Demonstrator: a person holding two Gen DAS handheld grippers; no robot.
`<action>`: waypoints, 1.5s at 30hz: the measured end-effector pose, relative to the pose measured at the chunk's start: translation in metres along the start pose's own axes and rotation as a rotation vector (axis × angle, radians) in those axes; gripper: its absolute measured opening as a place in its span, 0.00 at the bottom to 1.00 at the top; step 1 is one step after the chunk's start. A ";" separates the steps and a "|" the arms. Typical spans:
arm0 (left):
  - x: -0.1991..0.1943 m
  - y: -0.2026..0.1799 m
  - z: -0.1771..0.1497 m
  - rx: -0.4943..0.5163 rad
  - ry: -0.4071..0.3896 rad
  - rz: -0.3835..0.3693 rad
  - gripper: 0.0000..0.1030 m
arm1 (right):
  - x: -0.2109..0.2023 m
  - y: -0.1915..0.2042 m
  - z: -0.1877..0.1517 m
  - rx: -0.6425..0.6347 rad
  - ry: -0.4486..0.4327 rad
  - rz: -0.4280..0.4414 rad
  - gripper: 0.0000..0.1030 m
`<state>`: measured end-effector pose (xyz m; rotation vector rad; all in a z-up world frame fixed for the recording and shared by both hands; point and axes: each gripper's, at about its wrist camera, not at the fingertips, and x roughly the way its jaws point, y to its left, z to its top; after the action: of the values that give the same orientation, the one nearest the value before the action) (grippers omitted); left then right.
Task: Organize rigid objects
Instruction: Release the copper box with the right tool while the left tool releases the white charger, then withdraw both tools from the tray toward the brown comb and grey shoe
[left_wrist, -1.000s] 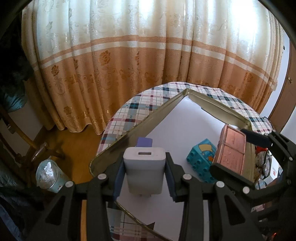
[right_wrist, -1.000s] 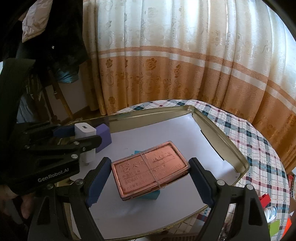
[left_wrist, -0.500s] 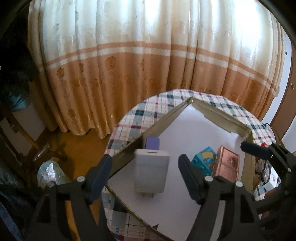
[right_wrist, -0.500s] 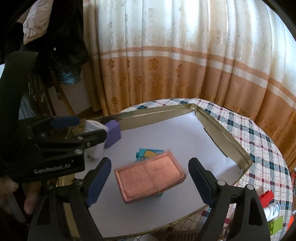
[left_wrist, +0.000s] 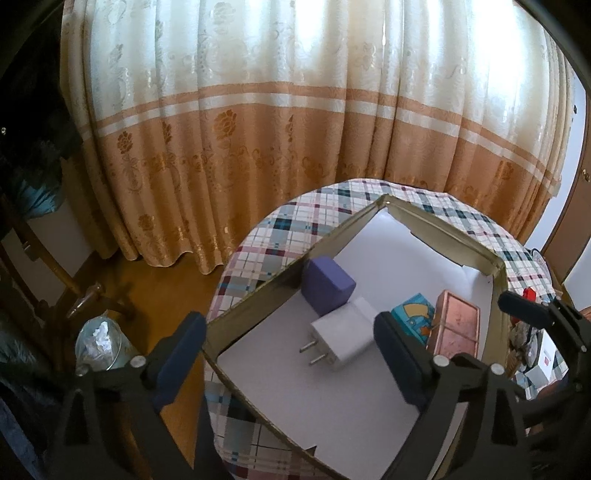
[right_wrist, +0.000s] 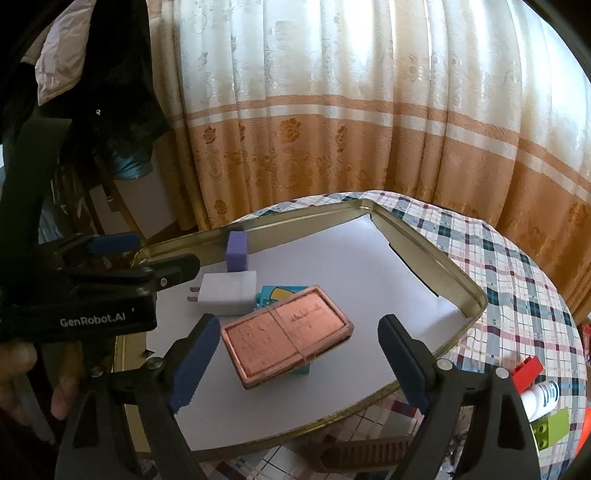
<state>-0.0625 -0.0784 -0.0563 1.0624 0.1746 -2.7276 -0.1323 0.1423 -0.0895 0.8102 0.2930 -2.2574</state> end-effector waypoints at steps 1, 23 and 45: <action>0.000 -0.001 0.000 0.005 0.001 0.002 0.92 | -0.001 0.000 -0.001 0.000 -0.001 -0.003 0.87; -0.005 -0.012 -0.005 0.015 0.006 0.006 0.99 | -0.020 -0.011 -0.012 0.036 -0.027 -0.026 0.91; -0.022 -0.063 -0.015 0.078 -0.010 -0.026 0.99 | -0.078 -0.108 -0.071 0.203 -0.023 -0.199 0.91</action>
<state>-0.0515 -0.0109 -0.0501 1.0739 0.0824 -2.7836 -0.1304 0.2932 -0.0985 0.8914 0.1400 -2.5116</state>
